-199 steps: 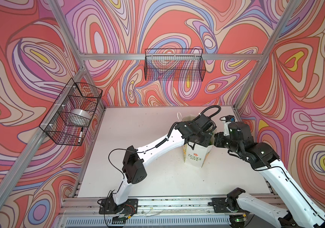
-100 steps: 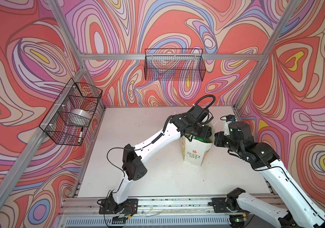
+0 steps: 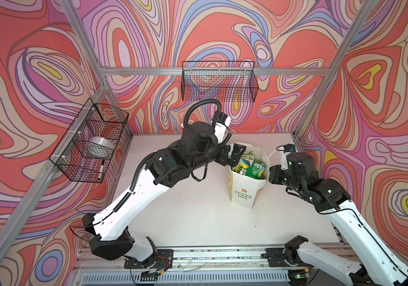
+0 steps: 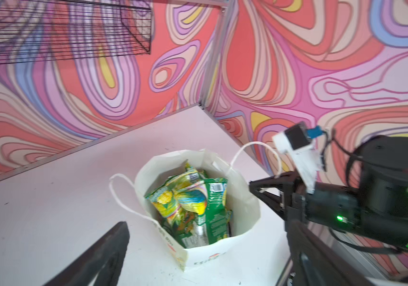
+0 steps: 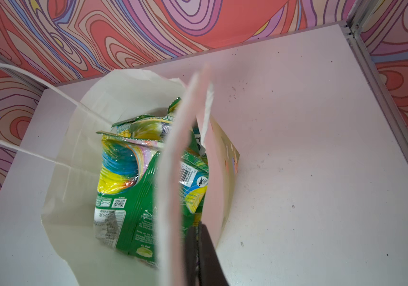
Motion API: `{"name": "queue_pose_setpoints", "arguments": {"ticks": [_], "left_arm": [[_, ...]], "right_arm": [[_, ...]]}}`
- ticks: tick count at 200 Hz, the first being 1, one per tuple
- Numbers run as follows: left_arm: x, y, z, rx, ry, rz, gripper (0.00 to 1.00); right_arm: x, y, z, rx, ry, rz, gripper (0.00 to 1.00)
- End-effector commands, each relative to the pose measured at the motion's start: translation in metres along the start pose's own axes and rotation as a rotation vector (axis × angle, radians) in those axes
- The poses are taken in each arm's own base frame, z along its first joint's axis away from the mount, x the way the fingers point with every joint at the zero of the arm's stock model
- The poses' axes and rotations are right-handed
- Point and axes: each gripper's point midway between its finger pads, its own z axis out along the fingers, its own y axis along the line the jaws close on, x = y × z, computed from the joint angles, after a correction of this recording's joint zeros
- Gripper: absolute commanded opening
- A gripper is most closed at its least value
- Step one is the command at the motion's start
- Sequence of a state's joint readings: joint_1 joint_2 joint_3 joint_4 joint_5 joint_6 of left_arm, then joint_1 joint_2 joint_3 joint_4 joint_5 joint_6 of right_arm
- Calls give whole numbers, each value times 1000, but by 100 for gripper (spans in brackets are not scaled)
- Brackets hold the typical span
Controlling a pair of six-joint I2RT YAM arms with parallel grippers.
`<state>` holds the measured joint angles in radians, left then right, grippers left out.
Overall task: Place the snacks into the paper bag
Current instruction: 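Open the left gripper and raise it out of the bag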
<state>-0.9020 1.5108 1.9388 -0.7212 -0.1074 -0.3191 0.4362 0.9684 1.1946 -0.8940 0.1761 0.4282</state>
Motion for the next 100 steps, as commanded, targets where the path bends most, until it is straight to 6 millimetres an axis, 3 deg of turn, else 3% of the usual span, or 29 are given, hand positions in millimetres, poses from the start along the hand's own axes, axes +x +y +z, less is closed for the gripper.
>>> {"name": "queue_pose_setpoints", "arguments": {"ticks": [1,28,54,64,86,96,100], "left_arm": [[44,43,39,-192,142,7,100],[60,67,71,-248,213,-55,95],[68,80,98,-277,255,-75,83],[70,79,107,-267,275,-78,66],[67,67,120,-186,288,-98,14],[58,52,121,-110,277,-102,0],[52,45,120,-76,268,-105,0]], "right_arm": [[-23,9,-6,-31,-81,11,0],[-23,11,-5,-42,-80,12,0],[-23,9,-8,-30,-82,8,0],[-23,7,-9,-24,-83,6,0],[-23,6,-7,-15,-83,-4,0],[-25,9,-3,-19,-84,-17,0],[-26,9,-1,-17,-85,-21,0]]}}
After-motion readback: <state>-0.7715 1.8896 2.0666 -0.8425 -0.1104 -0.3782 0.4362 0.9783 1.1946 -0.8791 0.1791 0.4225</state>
